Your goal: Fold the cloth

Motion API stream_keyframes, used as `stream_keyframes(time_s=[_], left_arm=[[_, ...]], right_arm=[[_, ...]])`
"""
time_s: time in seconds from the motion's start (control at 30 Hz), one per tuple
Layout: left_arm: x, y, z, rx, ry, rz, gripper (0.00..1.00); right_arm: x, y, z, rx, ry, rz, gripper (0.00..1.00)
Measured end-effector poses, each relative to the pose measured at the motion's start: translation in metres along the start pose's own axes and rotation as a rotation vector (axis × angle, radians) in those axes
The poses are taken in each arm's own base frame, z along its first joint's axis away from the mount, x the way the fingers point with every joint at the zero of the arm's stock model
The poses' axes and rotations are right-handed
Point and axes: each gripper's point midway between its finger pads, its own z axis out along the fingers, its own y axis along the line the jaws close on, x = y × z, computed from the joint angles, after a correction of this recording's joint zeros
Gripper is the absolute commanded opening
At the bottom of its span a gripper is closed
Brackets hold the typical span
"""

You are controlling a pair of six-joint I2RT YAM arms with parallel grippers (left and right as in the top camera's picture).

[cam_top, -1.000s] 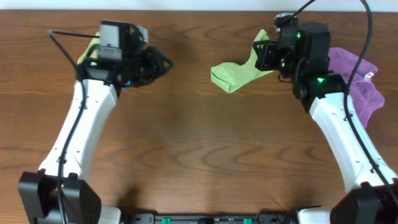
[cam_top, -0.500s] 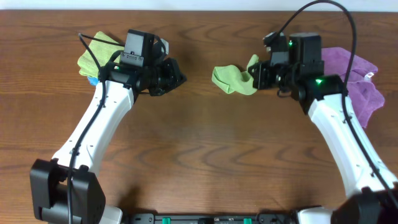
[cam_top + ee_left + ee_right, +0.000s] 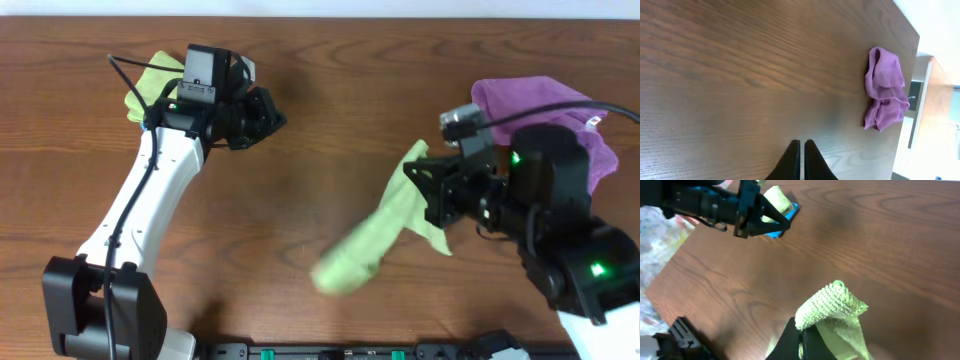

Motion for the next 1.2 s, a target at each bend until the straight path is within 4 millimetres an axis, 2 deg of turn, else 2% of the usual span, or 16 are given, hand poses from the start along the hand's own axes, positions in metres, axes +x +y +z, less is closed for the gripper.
stream_keyframes(time_s=[0.13,0.27,0.43,0.5,0.67,0.73,0.77,0.83,1.0,1.1,1.2], left_arm=[[0.0,0.0,0.0,0.002,0.001,-0.001,0.06],[0.0,0.0,0.0,0.004,0.002,0.0,0.06],[0.0,-0.001,0.0,0.005,0.002,0.004,0.07],[0.0,0.0,-0.001,0.005,0.001,0.006,0.07],[-0.005,0.004,-0.004,0.003,-0.01,-0.006,0.07],[-0.008,0.007,-0.006,0.003,-0.016,-0.013,0.07],[-0.009,0.007,-0.006,0.004,-0.017,-0.015,0.07],[-0.011,0.009,-0.007,0.004,-0.02,-0.019,0.07],[-0.011,0.009,-0.008,0.006,-0.02,-0.021,0.07],[-0.011,0.009,-0.008,0.006,-0.02,-0.021,0.08],[-0.011,0.009,-0.008,0.007,-0.019,-0.021,0.1]], right_arm=[[0.005,-0.007,0.007,0.024,0.033,0.028,0.01],[0.008,-0.028,0.049,0.053,0.12,0.072,0.01],[0.0,-0.051,0.105,0.058,0.147,0.085,0.01],[-0.011,-0.058,0.13,0.053,0.112,0.074,0.01],[-0.041,-0.078,0.165,0.106,-0.011,0.074,0.01],[-0.05,-0.089,0.171,0.151,-0.053,0.077,0.01],[-0.053,-0.094,0.172,0.176,-0.072,0.076,0.05],[-0.06,-0.106,0.17,0.244,-0.106,0.083,0.33],[-0.061,-0.127,0.163,0.376,-0.126,0.08,0.57],[-0.051,-0.135,0.16,0.418,-0.089,0.077,0.6],[-0.025,-0.141,0.157,0.457,0.019,0.093,0.64]])
